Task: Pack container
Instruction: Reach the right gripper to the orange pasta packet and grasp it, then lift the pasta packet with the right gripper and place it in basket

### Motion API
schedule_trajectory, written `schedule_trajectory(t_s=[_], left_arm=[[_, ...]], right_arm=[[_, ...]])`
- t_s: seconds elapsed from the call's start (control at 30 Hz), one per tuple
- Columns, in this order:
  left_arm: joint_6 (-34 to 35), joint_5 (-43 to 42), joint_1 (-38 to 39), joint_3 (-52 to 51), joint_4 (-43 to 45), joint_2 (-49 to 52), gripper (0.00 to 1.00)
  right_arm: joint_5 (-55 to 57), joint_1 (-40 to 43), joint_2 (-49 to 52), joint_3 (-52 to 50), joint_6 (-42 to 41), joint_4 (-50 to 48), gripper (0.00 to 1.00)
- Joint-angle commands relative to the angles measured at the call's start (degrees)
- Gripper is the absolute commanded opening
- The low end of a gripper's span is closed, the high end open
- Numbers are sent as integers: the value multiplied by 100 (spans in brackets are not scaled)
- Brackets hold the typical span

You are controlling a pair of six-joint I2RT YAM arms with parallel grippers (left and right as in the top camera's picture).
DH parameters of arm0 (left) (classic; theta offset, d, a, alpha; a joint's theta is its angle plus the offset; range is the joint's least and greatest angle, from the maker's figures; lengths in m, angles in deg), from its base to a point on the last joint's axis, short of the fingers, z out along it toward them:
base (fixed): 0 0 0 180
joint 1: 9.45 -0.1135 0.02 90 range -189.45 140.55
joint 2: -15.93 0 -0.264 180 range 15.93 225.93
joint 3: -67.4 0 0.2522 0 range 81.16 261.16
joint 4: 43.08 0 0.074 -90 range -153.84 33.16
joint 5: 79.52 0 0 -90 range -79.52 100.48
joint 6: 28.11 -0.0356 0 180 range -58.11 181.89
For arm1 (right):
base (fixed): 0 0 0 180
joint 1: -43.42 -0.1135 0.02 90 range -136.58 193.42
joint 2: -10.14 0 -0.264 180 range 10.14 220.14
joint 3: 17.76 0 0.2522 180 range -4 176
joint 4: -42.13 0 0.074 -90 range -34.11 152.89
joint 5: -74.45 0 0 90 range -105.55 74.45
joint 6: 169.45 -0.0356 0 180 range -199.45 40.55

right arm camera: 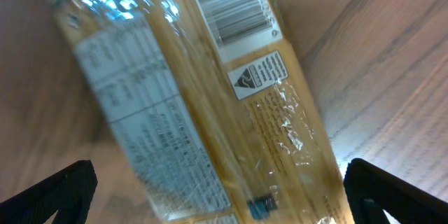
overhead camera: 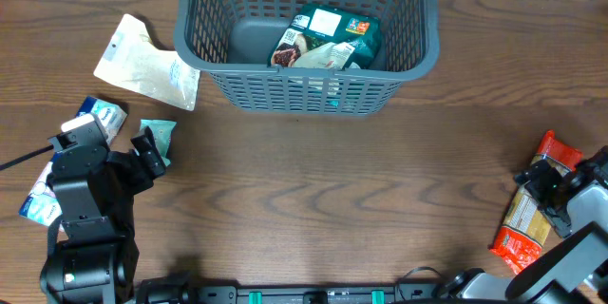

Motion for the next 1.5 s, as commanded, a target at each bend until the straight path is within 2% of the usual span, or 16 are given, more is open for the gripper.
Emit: schedule_trajectory(t_s=[0.0,0.2,0.27,0.4,0.53,0.73,0.8,0.97,1.13,1.37,1.47], left_arm=[[55,48,-35,98,4,2,99],[55,48,-35,98,4,2,99],[55,48,-33,98,4,2,99],[55,48,-35,98,4,2,99],[55,48,-33,98,4,2,99],[55,48,-33,98,2,2,99],[55,48,-33,98,2,2,99],[55,48,-33,98,2,2,99],[55,48,-33,98,2,2,99],[55,46,-33,98,0,2,99],[55,46,-33,98,0,2,99]], right_arm=[[37,37,358,-22,87,-50,99],[33,37,901,-22,74,-227,98],[-31,37,1029,-22,57,-251,95],[-190,35,1084,-22,48,-295,69],[-358,35,1084,-22,-11,-315,50],[-699,-9,1082,-4,-33,-378,9],[-874,-74,1067,37,-48,-376,1],[-1434,-415,988,413,-44,-238,1],[-1637,-1137,723,1478,291,446,1],[-1633,-2629,590,4542,1193,2074,1],[-1591,-3270,590,5786,1635,2304,1]])
